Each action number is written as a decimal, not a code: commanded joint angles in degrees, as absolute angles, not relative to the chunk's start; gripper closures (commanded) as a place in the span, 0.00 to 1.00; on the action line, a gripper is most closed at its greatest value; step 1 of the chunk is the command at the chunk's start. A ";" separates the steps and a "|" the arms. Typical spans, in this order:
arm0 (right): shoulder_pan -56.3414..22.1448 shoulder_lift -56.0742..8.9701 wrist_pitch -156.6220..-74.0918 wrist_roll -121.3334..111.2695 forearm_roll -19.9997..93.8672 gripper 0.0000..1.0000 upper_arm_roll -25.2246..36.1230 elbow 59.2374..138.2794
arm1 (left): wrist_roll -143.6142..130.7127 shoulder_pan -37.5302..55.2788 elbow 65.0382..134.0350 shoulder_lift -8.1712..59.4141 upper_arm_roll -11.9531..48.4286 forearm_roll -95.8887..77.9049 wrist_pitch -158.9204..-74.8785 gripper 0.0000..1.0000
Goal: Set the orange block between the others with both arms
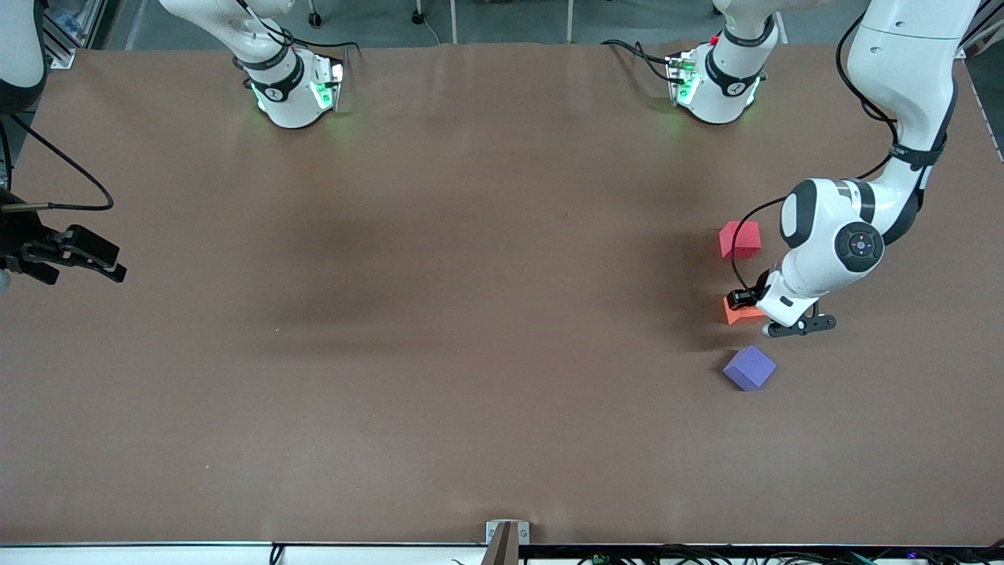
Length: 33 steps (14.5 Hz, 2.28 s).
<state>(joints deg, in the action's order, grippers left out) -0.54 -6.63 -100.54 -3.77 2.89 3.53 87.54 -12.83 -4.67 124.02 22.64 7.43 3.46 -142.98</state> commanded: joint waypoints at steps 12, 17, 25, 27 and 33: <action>0.53 -5.63 -98.00 -3.96 1.14 0.00 2.37 88.33 | -12.39 -5.27 123.66 19.26 8.09 4.66 -142.65 0.00; 0.35 -5.63 -98.00 -3.96 -0.09 0.00 2.29 88.33 | -12.48 -4.92 113.05 13.99 9.22 4.48 -126.68 0.00; 0.44 -5.63 -98.09 -3.51 -0.35 0.00 2.29 87.89 | -8.89 -5.71 94.07 8.88 9.32 3.69 -105.41 0.00; 0.35 -5.63 -98.09 -3.52 -0.26 0.00 2.11 86.15 | -6.87 -5.71 89.50 8.79 9.40 3.69 -100.57 0.00; 0.61 -5.63 -93.69 -3.34 0.17 0.00 2.20 85.17 | -4.76 -5.01 79.11 9.32 9.58 -0.26 -90.62 0.00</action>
<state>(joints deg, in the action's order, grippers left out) -0.37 -6.45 -94.57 -3.74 0.67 2.97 84.71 -7.31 -5.09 82.10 7.96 9.35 1.40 -93.03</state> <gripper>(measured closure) 0.000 0.000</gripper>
